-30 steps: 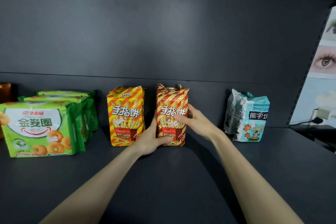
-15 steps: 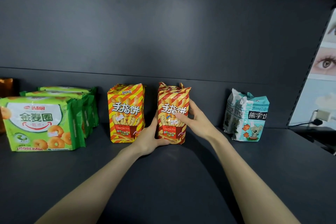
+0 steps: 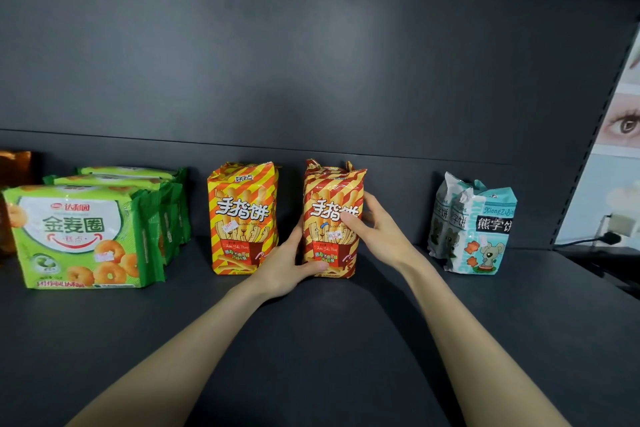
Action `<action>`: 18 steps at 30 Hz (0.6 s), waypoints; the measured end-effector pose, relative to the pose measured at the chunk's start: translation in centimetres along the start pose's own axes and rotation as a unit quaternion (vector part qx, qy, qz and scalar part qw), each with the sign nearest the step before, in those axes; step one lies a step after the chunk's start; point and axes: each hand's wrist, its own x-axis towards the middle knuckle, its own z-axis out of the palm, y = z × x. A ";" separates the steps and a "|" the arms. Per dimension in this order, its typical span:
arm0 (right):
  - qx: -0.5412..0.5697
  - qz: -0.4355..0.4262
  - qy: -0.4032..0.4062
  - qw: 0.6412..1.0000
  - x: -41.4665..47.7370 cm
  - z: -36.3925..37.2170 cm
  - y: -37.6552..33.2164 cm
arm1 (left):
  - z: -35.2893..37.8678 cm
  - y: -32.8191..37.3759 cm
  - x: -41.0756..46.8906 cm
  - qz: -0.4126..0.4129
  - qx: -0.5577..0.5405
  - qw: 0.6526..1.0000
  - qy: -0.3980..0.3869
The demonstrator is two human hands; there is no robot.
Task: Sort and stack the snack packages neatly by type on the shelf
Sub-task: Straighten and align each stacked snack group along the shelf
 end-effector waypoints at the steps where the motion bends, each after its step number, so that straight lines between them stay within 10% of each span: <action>1: -0.001 -0.002 -0.001 1.000 0.0 0.0 0.0 | 0.0 0.0 0.0 0.001 0.001 1.000 0.001; 18: -0.016 0.002 -0.006 1.000 0.1 0.3 0.1 | -0.1 -0.1 -0.1 -0.002 -0.001 1.000 0.009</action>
